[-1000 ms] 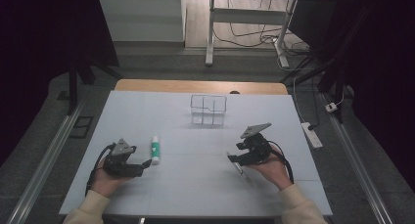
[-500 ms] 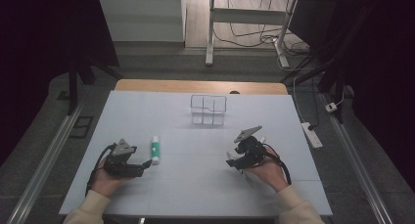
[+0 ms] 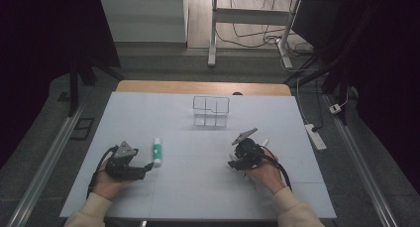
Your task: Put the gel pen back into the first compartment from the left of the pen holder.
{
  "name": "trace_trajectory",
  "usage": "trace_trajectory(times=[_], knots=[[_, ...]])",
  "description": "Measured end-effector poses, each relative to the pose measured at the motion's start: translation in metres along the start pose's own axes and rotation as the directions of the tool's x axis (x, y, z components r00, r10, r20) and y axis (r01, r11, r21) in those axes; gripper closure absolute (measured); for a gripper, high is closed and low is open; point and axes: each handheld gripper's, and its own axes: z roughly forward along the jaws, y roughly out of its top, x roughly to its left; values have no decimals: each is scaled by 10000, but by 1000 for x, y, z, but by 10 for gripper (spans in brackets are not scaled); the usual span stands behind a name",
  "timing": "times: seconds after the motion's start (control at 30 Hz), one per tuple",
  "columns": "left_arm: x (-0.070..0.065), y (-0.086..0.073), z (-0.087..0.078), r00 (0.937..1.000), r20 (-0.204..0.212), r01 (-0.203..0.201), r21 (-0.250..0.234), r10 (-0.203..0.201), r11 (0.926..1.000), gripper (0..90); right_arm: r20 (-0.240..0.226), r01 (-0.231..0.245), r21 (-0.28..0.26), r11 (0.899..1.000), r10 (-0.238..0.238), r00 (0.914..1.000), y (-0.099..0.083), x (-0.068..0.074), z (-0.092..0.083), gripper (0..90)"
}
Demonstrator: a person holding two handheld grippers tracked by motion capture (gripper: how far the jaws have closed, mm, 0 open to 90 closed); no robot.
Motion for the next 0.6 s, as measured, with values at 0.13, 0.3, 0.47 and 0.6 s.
trace_trajectory(times=[0.13, 0.3, 0.47, 0.6], knots=[[1, 0, 0, 10000, -2, -3, 25, 3, 10000, 194, 412, -78, 254, 9996, 67, 9991, 1, 3, 3, 618], [0, -1, 2, 10000, 40, -52, 127, 52, 9999, 194, 765, -323, 641, 9974, 273, 9967, 4, 11, 3, 737], [0, -2, 1, 10000, 23, -77, 148, 77, 9999, 193, 754, -521, 676, 9963, 469, 9960, 4, 12, 2, 782], [1, -2, 1, 10000, 17, -69, 150, 69, 9999, 192, 726, -559, 671, 9962, 510, 9961, 3, 12, 2, 796]])
